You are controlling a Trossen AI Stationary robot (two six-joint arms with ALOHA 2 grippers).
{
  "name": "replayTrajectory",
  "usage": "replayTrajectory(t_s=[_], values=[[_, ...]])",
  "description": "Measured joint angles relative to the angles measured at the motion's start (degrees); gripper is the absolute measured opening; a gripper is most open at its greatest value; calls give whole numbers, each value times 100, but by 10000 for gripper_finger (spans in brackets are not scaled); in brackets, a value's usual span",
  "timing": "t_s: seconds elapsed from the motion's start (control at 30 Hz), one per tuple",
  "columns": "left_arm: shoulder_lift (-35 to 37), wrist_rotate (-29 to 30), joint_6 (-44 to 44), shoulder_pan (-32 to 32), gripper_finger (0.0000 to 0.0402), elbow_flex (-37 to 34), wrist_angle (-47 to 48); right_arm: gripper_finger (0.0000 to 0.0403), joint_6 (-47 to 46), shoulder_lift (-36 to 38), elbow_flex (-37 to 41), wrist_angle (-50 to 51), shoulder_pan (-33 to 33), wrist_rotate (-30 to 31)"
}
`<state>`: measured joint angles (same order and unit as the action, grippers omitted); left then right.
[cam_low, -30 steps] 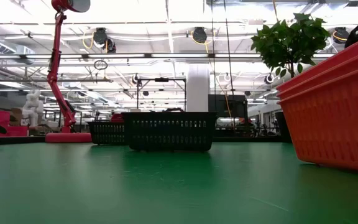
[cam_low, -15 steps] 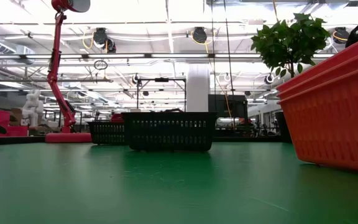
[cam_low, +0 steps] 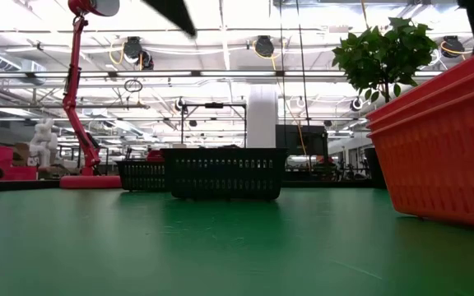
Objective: Stack baskets by color
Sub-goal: Stack the top black bin on top of the bottom stacked black bins
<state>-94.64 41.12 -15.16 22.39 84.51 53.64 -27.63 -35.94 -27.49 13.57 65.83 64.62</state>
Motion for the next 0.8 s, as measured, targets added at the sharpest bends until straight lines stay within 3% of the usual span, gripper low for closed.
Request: replayTrajectory(t_s=[0.37, 0.8], values=[[20, -1233, 644, -1777, 200, -864, 178, 102, 581, -11, 120, 0, -394, -223], [20, -1668, 1936, -2422, 212, -2274, -852, 102, 114, -11, 236, -5, -476, -516]])
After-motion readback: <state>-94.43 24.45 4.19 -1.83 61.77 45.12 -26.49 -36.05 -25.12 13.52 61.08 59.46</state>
